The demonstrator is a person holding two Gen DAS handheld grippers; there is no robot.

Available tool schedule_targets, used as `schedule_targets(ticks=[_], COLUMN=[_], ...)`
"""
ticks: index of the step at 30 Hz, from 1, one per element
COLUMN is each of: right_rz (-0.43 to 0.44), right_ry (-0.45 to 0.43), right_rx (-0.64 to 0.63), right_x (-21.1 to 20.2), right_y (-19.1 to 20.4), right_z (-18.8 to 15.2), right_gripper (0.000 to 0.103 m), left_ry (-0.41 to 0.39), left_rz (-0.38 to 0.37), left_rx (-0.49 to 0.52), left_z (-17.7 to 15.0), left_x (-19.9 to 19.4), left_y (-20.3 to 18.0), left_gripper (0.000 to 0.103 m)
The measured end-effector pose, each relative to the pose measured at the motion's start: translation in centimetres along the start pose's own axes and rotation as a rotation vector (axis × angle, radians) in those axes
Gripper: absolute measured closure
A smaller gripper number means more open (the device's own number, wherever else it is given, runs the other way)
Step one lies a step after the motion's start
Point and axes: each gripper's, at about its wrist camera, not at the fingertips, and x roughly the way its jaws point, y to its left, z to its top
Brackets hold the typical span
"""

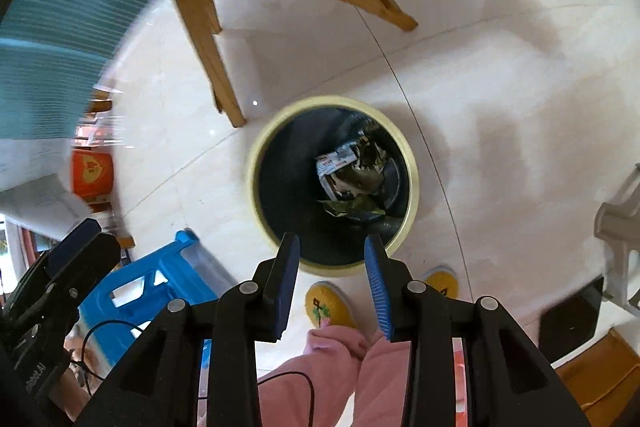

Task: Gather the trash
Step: 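Move both open tools back toward the remaining trash on the table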

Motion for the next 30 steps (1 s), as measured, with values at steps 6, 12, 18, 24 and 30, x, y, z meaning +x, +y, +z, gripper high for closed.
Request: schedule_targets(ticks=[6,12,18,24,30], right_rz=[0.02,0.045,0.062,0.059,0.048], right_ry=[-0.054,-0.122,-0.214,-0.322,-0.423], right_rx=[-0.044,-0.08,-0.119,-0.171,-0.211], right_x=[-9.1,-19.6,-28.9,-35.7,-40.1], right_y=[4.2,8.6,12.7,15.7,18.5], right_z=[-1.1,-2.5,-3.9,-4.3,-3.5], right_gripper=[0.069,0.069,0.069,0.069,0.068], left_ry=[-0.069,-0.124,-0.2,-0.291,-0.332], left_rz=[0.054,0.063,0.038,0.009,-0.036], left_rx=[0.046,0.048,0.031,-0.004,-0.038], left_z=[1.2,2.8,4.9,7.4,10.6], left_x=[-10.0,-18.9,-26.2,-31.7,-34.8], left_y=[-1.4,-1.2,0.5,2.1,3.6], left_gripper=[0.049,0.049,0.049,0.049,0.049])
